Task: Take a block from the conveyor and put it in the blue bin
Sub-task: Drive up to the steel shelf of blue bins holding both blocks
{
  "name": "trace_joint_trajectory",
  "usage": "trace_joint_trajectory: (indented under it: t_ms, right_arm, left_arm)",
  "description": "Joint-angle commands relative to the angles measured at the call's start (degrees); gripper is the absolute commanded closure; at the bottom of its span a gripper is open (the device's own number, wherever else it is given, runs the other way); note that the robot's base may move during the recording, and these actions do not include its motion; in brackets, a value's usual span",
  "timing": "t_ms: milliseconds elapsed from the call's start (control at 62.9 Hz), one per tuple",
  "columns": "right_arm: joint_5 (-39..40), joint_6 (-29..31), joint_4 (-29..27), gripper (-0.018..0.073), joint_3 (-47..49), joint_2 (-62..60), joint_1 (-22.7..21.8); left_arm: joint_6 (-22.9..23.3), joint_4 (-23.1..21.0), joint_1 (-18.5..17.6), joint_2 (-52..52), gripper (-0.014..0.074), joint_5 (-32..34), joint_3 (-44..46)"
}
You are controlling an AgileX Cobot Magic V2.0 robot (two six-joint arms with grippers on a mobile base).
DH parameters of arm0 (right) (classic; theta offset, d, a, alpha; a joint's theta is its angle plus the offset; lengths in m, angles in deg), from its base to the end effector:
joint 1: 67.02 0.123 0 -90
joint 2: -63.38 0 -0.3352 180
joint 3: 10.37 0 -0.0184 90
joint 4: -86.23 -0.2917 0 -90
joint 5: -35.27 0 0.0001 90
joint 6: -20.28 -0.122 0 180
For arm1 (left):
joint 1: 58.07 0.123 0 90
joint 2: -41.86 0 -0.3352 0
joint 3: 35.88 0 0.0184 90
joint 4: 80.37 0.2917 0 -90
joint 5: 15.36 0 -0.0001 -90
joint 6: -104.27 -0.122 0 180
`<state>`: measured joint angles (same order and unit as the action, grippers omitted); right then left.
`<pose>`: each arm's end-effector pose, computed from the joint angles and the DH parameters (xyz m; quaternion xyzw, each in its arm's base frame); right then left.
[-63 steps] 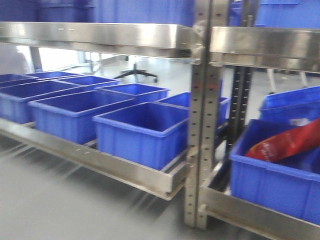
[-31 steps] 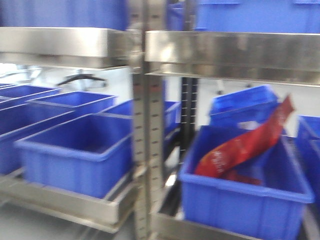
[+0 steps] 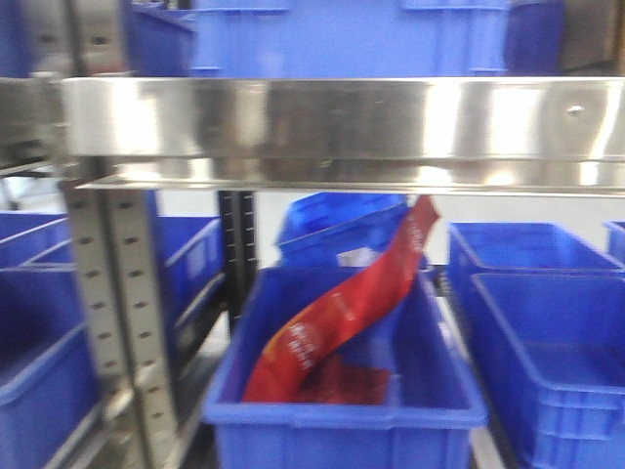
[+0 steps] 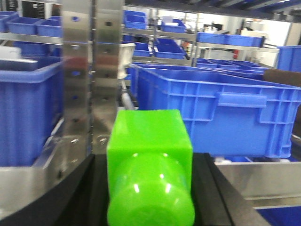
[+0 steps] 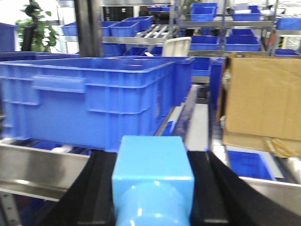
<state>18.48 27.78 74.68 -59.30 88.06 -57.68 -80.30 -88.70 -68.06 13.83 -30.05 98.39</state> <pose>0.0895 0.0219 0.3627 -0.0560 0.7054 0.0997 0.6995 0.0986 -0.0219 0.3833 0.0526 0.6946 -0.0969 0.7109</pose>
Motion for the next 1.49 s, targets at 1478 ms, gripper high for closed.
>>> trace_joint_trajectory:
  t_ms: [1478]
  right_arm:
    - [0.9,0.2,0.4,0.0722,-0.1,-0.1,0.1]
  left_arm:
    - [0.1,-0.5,-0.3,0.2,0.0707,0.8,0.1]
